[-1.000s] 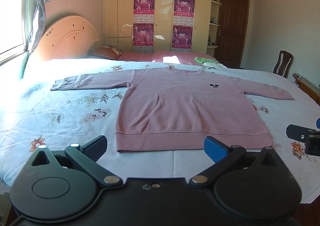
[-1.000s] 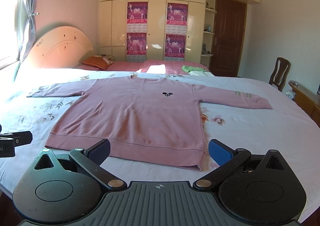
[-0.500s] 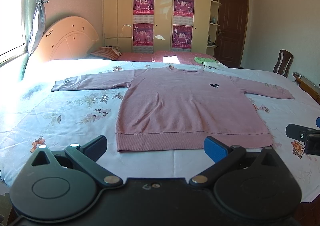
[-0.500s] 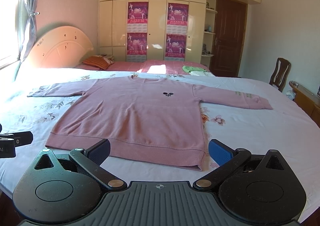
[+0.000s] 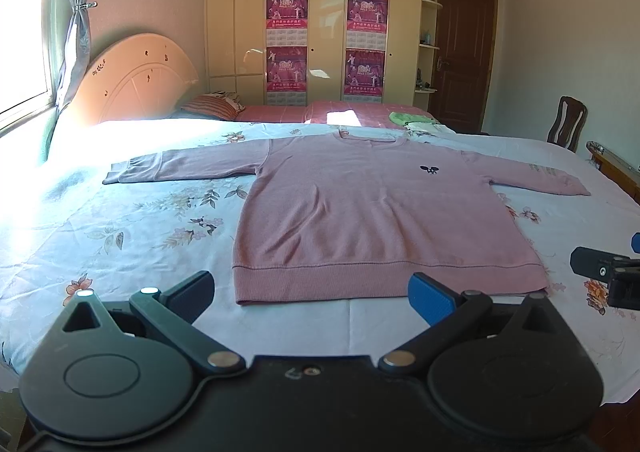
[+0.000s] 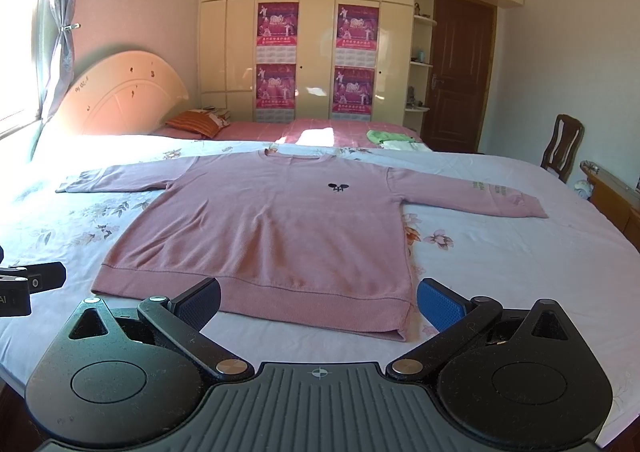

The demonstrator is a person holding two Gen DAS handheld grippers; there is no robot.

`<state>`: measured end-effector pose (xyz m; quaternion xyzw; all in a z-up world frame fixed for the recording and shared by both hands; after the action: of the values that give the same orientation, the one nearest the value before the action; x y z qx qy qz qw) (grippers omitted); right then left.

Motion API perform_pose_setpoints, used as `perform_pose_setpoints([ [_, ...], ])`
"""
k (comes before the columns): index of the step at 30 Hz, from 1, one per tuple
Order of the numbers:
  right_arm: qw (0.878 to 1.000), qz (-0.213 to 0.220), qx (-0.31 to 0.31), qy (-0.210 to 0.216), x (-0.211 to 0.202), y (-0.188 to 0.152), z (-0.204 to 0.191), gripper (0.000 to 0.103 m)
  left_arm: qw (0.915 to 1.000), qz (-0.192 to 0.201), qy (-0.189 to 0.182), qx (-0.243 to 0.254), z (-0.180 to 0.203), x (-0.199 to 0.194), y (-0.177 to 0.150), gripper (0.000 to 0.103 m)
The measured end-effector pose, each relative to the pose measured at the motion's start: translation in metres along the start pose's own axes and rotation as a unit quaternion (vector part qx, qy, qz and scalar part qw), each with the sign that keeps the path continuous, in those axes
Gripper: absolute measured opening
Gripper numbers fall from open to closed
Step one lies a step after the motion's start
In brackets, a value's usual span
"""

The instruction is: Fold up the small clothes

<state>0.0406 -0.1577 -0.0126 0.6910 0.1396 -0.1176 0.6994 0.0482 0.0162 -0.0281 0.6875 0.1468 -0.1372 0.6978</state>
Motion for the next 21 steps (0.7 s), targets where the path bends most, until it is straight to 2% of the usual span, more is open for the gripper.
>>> perform_pose_setpoints([
  [7,1.000,-0.002,0.002,-0.001,0.004,0.000,0.000,0.103,1.0000,-0.004,-0.003,0.001,-0.002,0.001,0.001,0.103],
  [10,1.000,0.006,0.012,-0.014,0.005,0.001,0.003,0.103,0.9999,-0.006,-0.008,-0.009,-0.003,0.003,0.002,0.103],
  [13,0.999,0.008,0.014,-0.034,0.008,0.002,0.009,0.103,0.9987,-0.007,-0.026,-0.044,-0.007,0.007,0.005,0.103],
  [14,0.999,0.003,0.019,-0.028,0.010,0.002,0.012,0.103,0.9981,-0.008,-0.037,-0.049,-0.007,0.010,0.005,0.103],
  [15,1.000,-0.002,0.025,-0.017,0.012,0.002,0.014,0.103,0.9969,-0.010,-0.061,-0.049,-0.003,0.014,0.005,0.103],
  [17,0.999,-0.011,0.040,-0.002,0.015,0.000,0.021,0.103,0.9965,-0.006,-0.071,-0.044,0.002,0.021,0.006,0.103],
  [21,0.998,-0.016,0.062,-0.024,0.025,-0.002,0.039,0.103,0.9948,-0.006,-0.090,-0.048,0.012,0.036,0.008,0.103],
])
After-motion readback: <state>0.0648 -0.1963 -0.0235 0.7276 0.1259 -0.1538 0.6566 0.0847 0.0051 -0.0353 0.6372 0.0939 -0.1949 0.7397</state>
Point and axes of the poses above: each gripper's, at about its wrist camera, not at the fingertips, and x roughly the way its jaws point, z to its right, y to its top, the point moved 5 cm from there along x, roughly the way its jaws point, and after that the axes turned 10 degrees about z, right-handed, at the moved point
